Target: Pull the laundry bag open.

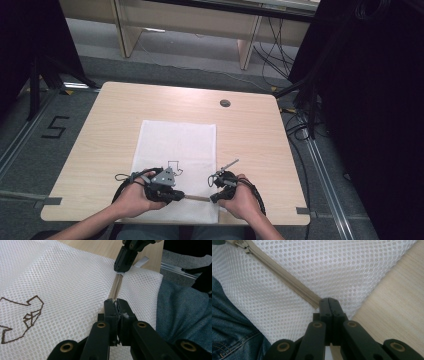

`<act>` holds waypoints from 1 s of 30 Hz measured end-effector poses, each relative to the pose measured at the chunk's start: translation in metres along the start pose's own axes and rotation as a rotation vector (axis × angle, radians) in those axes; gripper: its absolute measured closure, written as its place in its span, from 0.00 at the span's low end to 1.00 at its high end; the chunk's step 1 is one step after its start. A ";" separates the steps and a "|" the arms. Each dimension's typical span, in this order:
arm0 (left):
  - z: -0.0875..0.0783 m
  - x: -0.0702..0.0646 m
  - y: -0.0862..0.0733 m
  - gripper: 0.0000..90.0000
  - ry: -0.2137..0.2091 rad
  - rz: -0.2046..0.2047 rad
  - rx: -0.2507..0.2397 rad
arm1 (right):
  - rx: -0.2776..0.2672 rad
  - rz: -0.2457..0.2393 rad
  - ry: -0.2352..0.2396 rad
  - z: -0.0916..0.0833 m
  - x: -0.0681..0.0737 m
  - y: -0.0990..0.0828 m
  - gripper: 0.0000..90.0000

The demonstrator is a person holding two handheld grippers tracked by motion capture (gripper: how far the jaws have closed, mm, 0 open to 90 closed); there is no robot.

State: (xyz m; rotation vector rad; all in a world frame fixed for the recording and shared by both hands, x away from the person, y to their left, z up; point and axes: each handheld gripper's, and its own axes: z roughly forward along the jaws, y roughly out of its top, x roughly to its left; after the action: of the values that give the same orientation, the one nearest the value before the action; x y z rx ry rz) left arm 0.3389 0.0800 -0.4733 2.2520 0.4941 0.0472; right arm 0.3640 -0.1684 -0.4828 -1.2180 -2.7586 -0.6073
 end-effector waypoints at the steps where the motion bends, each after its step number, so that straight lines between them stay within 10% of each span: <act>1: 0.000 0.000 0.000 0.97 0.000 0.000 0.000 | 0.000 -0.001 0.000 0.000 0.000 0.000 1.00; 30: -0.011 0.004 -0.007 0.97 0.013 -0.012 -0.008 | -0.005 0.004 0.001 0.000 -0.001 -0.001 1.00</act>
State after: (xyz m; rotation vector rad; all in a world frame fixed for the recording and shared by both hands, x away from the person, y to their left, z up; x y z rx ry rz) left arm 0.3381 0.0930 -0.4714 2.2417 0.5137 0.0574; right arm 0.3641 -0.1691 -0.4833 -1.2235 -2.7546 -0.6142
